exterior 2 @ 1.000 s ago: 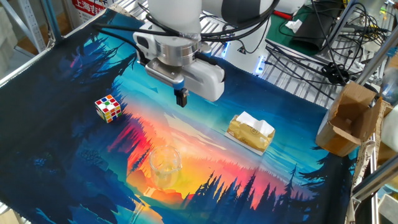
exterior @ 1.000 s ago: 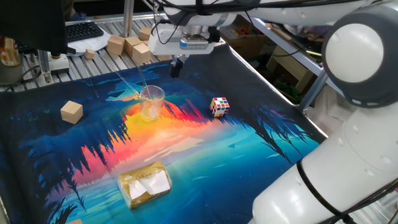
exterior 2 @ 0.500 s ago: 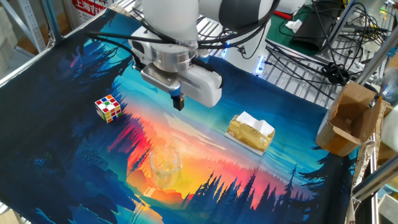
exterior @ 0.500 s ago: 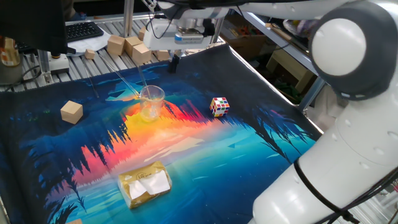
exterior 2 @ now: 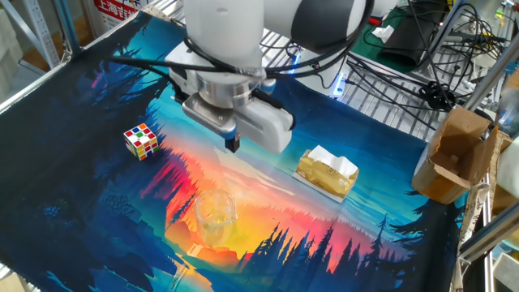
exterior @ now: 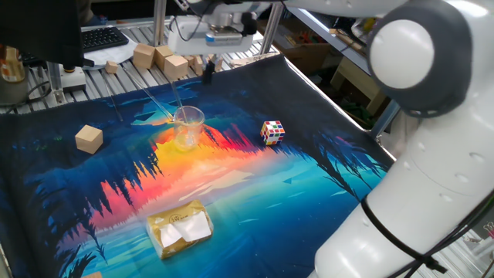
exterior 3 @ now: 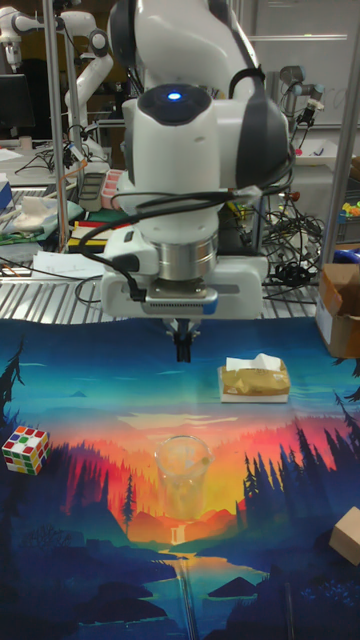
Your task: Shake the test tube
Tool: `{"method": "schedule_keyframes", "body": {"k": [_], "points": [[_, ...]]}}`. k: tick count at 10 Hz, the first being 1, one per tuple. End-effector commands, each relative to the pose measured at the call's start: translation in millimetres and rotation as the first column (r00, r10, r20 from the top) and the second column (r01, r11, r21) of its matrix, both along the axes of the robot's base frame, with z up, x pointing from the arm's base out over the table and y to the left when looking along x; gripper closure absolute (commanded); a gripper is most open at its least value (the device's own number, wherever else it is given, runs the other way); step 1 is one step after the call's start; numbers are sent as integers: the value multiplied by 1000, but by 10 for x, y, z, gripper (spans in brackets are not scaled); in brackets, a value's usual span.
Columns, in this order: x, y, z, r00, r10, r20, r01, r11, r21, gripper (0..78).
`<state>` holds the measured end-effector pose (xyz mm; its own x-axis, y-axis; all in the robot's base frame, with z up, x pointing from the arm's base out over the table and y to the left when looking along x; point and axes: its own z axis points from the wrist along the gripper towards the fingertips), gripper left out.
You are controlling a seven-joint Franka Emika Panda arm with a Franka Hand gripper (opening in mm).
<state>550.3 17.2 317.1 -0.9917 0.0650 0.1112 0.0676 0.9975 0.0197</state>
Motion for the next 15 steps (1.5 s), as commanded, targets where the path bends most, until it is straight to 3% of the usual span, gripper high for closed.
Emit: {"method": "schedule_keyframes", "body": {"k": [1, 6, 10, 15], "points": [[123, 80, 56, 1000, -7, -9, 7, 1000, -9, 776], [411, 104, 111, 999, -9, -45, 8, 1000, -21, 776], [545, 110, 118, 998, -27, -60, 25, 999, -26, 776], [572, 172, 121, 997, -56, -60, 54, 998, -35, 776]]}}
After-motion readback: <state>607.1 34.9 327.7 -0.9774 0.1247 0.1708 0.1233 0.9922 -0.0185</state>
